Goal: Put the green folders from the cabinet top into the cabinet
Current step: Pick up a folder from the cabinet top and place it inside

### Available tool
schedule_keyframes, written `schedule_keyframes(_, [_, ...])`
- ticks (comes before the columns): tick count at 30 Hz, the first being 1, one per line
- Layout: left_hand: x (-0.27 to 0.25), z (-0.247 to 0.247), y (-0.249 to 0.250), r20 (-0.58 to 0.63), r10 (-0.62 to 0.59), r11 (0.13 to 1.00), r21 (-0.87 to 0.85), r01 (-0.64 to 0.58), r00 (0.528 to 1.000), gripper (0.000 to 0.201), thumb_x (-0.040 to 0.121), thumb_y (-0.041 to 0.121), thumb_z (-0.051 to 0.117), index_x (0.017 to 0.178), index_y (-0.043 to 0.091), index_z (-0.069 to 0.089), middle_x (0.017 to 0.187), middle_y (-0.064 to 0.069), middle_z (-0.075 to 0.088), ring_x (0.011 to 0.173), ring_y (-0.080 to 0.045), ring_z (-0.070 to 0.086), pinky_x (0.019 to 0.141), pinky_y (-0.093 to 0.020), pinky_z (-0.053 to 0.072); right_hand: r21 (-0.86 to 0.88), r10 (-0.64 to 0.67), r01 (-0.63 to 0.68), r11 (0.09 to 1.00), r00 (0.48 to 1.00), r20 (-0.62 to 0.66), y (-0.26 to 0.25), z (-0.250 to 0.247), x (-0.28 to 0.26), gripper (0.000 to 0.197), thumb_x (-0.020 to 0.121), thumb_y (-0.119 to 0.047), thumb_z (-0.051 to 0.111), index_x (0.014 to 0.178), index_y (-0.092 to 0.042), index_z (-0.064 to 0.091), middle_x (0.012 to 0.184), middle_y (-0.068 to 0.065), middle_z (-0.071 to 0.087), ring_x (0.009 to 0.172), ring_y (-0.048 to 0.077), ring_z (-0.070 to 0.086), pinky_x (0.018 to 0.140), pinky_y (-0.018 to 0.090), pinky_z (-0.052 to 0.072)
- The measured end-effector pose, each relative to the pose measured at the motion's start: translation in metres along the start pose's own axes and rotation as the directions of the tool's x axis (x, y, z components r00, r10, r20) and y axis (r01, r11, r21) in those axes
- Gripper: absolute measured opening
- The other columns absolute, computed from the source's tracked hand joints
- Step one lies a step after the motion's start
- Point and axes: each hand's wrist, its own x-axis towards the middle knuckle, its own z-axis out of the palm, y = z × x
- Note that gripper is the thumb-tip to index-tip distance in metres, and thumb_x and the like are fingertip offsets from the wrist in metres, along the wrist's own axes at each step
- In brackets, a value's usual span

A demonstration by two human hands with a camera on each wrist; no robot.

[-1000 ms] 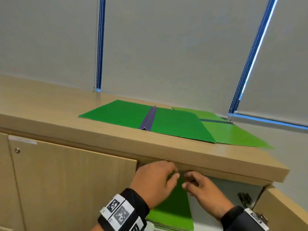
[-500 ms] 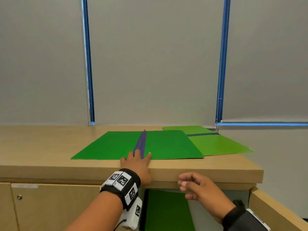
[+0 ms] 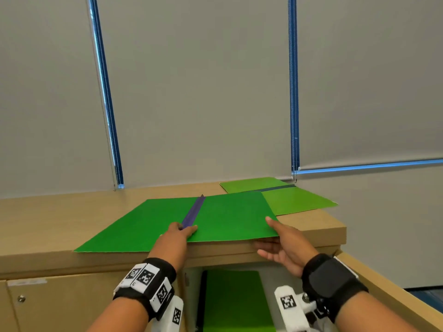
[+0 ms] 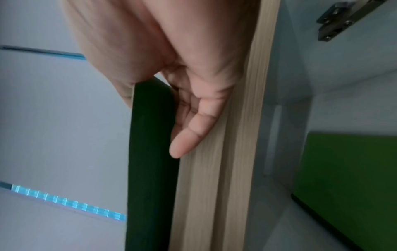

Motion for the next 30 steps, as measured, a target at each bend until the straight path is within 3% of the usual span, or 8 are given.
schedule_keyframes(5, [-0.025, -0.011, -0.001, -0.094, 0.026, 0.997, -0.072, -0.033, 0.995, 0.063, 0.094, -0.001, 0.035, 0.142, 0.041, 0.041, 0.151, 0.0, 0.035, 0.133, -0.018, 0.04, 0.112, -0.026, 0.027, 0.215, 0.049, -0.081, 0.973, 0.987, 0.151, -0.033, -0.002, -0.003, 0.037, 0.091, -0.031, 0.057, 0.122, -0.011, 0.058, 0.12, 0.021, 0.066, 0.099, 0.035, 0.068, 0.073, 0.043, 0.058])
schedule_keyframes(9, [-0.047, -0.016, -0.003, -0.08, 0.127, 0.974, -0.181, -0.139, 0.989, 0.065, 0.094, -0.003, 0.035, 0.141, 0.041, 0.04, 0.154, 0.006, 0.032, 0.139, -0.012, 0.032, 0.113, -0.02, 0.017, 0.047, 0.116, -0.125, 0.991, 0.98, 0.162, -0.055, 0.002, -0.002, 0.03, 0.092, -0.008, 0.05, 0.118, 0.003, 0.056, 0.103, 0.023, 0.071, 0.083, 0.034, 0.073, 0.066, 0.04, 0.06])
schedule_keyframes(12, [-0.058, -0.015, -0.013, -0.002, 0.175, 0.94, -0.297, -0.168, 0.985, 0.073, 0.091, 0.001, 0.044, 0.145, 0.045, 0.022, 0.157, 0.007, 0.023, 0.143, -0.007, 0.024, 0.114, -0.019, 0.012, -0.106, 0.101, -0.087, 0.991, 0.985, 0.141, -0.066, 0.009, -0.005, 0.039, 0.089, 0.005, 0.047, 0.128, 0.006, 0.052, 0.106, 0.025, 0.07, 0.083, 0.035, 0.072, 0.067, 0.043, 0.06])
schedule_keyframes(15, [-0.063, -0.023, -0.019, 0.093, 0.132, 0.847, -0.528, -0.064, 0.987, 0.084, 0.078, 0.026, 0.055, 0.149, 0.041, 0.013, 0.158, 0.008, 0.019, 0.143, -0.008, 0.023, 0.117, -0.029, 0.018, -0.087, 0.002, 0.02, 0.996, 0.969, 0.246, -0.078, 0.017, -0.014, 0.039, 0.09, 0.01, 0.046, 0.127, -0.001, 0.053, 0.114, 0.025, 0.068, 0.09, 0.035, 0.072, 0.071, 0.045, 0.059])
schedule_keyframes(20, [-0.047, -0.061, -0.025, -0.12, -0.18, 0.657, -0.753, 0.028, 0.976, 0.103, 0.063, 0.081, 0.04, 0.151, 0.035, 0.012, 0.16, 0.007, 0.011, 0.146, -0.012, 0.014, 0.119, -0.043, 0.01, 0.003, -0.166, 0.18, 0.984, 0.9, 0.403, -0.092, 0.031, -0.039, 0.039, 0.089, 0.009, 0.049, 0.123, -0.009, 0.056, 0.117, 0.019, 0.068, 0.097, 0.032, 0.07, 0.083, 0.046, 0.058])
schedule_keyframes(23, [-0.048, -0.096, -0.019, -0.241, -0.218, 0.546, -0.833, -0.086, 0.946, 0.111, 0.056, 0.095, 0.037, 0.15, 0.041, 0.016, 0.158, 0.006, 0.021, 0.144, -0.018, 0.024, 0.117, -0.05, 0.016, 0.073, -0.247, 0.243, 0.967, 0.84, 0.483, -0.098, 0.036, -0.054, 0.044, 0.087, 0.008, 0.052, 0.128, -0.008, 0.055, 0.126, 0.021, 0.063, 0.106, 0.034, 0.067, 0.088, 0.046, 0.056])
schedule_keyframes(26, [-0.064, -0.13, -0.005, -0.39, -0.096, 0.403, -0.857, -0.322, 0.916, 0.093, 0.064, 0.087, 0.05, 0.142, 0.037, 0.038, 0.145, 0.001, 0.047, 0.133, -0.022, 0.045, 0.111, -0.054, 0.031, 0.105, -0.294, 0.282, 0.954, 0.801, 0.521, -0.1, 0.04, -0.061, 0.049, 0.084, 0.006, 0.057, 0.131, -0.008, 0.054, 0.129, 0.022, 0.06, 0.112, 0.037, 0.063, 0.093, 0.049, 0.053])
schedule_keyframes(30, [-0.089, -0.159, 0.022, -0.462, -0.063, 0.438, -0.809, -0.391, 0.885, 0.049, 0.07, 0.066, 0.068, 0.108, 0.035, 0.064, 0.106, 0.004, 0.071, 0.101, -0.018, 0.065, 0.092, -0.05, 0.049, 0.034, -0.363, 0.398, 0.917, 0.795, 0.485, -0.101, 0.053, -0.069, 0.048, 0.086, 0.004, 0.059, 0.132, -0.006, 0.052, 0.13, 0.017, 0.062, 0.12, 0.033, 0.059, 0.101, 0.047, 0.048])
